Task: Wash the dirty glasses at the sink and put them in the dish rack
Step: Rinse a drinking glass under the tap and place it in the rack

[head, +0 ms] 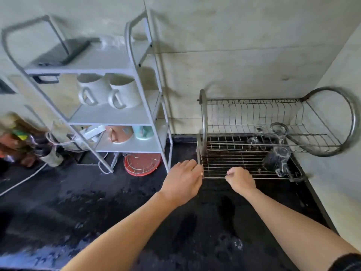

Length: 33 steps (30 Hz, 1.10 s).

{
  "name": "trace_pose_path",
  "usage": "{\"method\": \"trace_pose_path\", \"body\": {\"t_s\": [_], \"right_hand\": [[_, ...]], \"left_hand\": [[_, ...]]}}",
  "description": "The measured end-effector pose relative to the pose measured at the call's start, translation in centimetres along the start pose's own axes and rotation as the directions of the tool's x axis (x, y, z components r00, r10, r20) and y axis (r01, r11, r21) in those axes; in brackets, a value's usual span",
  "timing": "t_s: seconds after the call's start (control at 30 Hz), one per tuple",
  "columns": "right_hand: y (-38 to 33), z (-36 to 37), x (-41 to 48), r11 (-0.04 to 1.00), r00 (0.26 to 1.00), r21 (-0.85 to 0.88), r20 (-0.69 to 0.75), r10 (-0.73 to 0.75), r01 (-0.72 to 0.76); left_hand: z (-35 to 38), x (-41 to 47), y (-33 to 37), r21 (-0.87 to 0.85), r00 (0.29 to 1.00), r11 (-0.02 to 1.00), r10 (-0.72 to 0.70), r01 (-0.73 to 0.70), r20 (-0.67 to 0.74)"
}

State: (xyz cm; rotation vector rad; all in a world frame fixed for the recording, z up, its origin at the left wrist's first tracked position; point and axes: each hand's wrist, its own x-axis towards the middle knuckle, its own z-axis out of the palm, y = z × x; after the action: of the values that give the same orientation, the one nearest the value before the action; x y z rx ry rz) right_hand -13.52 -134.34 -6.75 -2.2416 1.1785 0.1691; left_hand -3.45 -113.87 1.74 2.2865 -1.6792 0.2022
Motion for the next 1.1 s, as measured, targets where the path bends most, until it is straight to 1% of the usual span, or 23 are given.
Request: {"method": "trace_pose_path", "body": {"t_s": [0.07,0.17,0.27,0.33,0.43,0.57,0.67,0.83,0.97,1.1], "right_hand": [[-2.9,2.2,-3.1,0.997,0.998,-0.039,0.024,-0.062,0.063],[-8.5,6.2,-7.1,0.977,0.978,-0.052,0.053,-0.204,0.207],[-15.1,10.1,-10.7,0.933,0.934,-0.066,0.088,-0.347,0.353],[-19.9,12.4,-13.2,0.890,0.889,-0.063,0.126,-0.441,0.451],[-27.0,15.5,-16.5,0.807,0.801,-0.059,0.186,-0.569,0.587],[-35.6,19.9,-20.2,0.685,0.680,-0.083,0.250,-0.689,0.724],[-41.3,23.5,-22.6,0.604,0.599,-0.092,0.312,-0.737,0.792],[-50.3,31.0,-25.6,0.514,0.478,-0.041,0.436,-0.762,0.857],[-57.1,37.1,-28.1,0.422,0.353,0.009,0.532,-0.770,0.907],[-63.3,43.2,-31.8,0.309,0.215,0.042,0.627,-0.748,0.950]], "left_hand": [[-1.4,-5.0,-2.9,0.043,0.986,0.990,-0.141,0.138,0.090],[-4.5,-12.5,-7.6,0.153,0.911,0.921,-0.380,0.358,0.160],[-7.9,-19.5,-11.7,0.228,0.844,0.841,-0.524,0.491,0.113],[-10.4,-24.1,-14.0,0.247,0.802,0.789,-0.594,0.563,0.070],[-14.0,-30.3,-17.0,0.277,0.730,0.701,-0.684,0.657,0.000],[-17.8,-37.0,-20.2,0.235,0.618,0.587,-0.782,0.775,-0.083],[-19.5,-41.7,-22.2,0.197,0.506,0.478,-0.852,0.856,-0.131],[-21.5,-49.2,-26.6,0.141,0.332,0.310,-0.928,0.940,-0.171],[-22.6,-54.7,-29.6,0.127,0.133,0.110,-0.973,0.986,-0.191],[-23.5,-60.7,-31.1,0.088,-0.061,-0.078,-0.980,0.993,-0.188]]}}
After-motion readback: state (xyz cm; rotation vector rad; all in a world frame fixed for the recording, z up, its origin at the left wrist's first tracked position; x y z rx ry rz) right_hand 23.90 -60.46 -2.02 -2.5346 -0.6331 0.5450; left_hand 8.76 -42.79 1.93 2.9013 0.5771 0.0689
